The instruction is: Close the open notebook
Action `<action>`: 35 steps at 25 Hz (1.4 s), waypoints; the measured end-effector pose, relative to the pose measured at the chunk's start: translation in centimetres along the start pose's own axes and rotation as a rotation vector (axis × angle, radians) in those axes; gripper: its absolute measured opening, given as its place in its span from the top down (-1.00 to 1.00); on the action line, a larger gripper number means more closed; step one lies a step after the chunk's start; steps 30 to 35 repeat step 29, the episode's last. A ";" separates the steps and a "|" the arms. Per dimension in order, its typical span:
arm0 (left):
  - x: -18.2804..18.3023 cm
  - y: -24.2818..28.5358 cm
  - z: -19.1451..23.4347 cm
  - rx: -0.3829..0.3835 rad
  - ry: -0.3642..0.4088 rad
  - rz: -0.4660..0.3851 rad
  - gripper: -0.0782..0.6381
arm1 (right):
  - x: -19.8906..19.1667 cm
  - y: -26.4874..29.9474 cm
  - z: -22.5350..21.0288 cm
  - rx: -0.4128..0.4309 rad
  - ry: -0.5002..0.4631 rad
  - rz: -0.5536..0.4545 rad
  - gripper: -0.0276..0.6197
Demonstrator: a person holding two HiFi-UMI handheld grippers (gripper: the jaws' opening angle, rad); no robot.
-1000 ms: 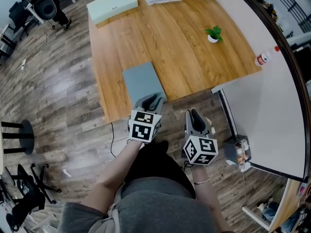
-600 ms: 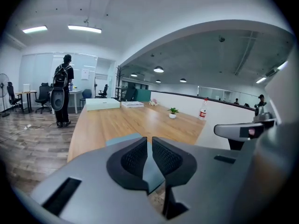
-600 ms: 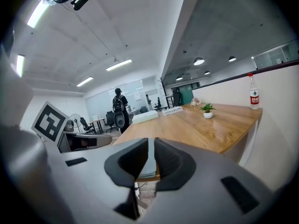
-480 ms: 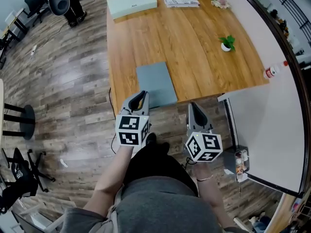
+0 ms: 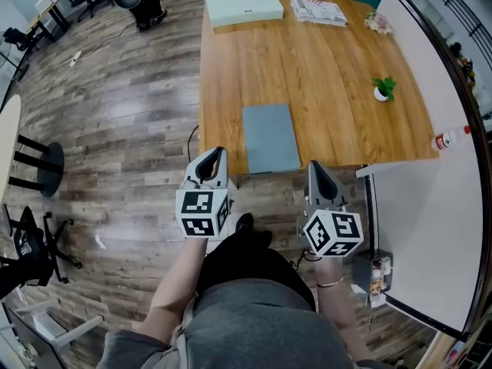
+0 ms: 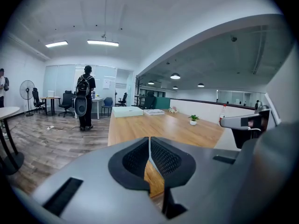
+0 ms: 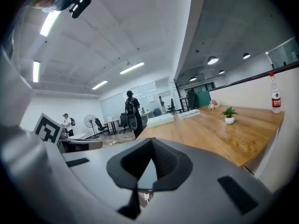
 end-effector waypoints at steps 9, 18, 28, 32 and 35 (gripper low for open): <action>0.2 -0.8 0.9 0.026 -0.007 -0.015 0.69 | 0.5 0.7 0.8 0.031 -0.026 0.006 0.91; 0.0 -0.4 0.7 0.031 0.001 -0.009 0.69 | 0.3 1.3 0.9 0.052 -0.037 0.017 0.91; -0.3 1.0 0.6 0.032 -0.002 0.012 0.69 | -0.3 2.5 0.2 0.066 -0.032 0.045 0.91; -0.4 1.2 0.6 0.033 -0.004 0.014 0.69 | -0.4 2.7 0.1 0.068 -0.032 0.048 0.91; -0.4 1.2 0.6 0.033 -0.004 0.014 0.69 | -0.4 2.7 0.1 0.068 -0.032 0.048 0.91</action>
Point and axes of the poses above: the fingertips, and each gripper's own axes: y forward along the fingers, z to its left, x out of its top, the point moved 8 cm from there along -y, backward along the fingers, and after that the axes turned 11 degrees about -z, right-handed, at the moved point
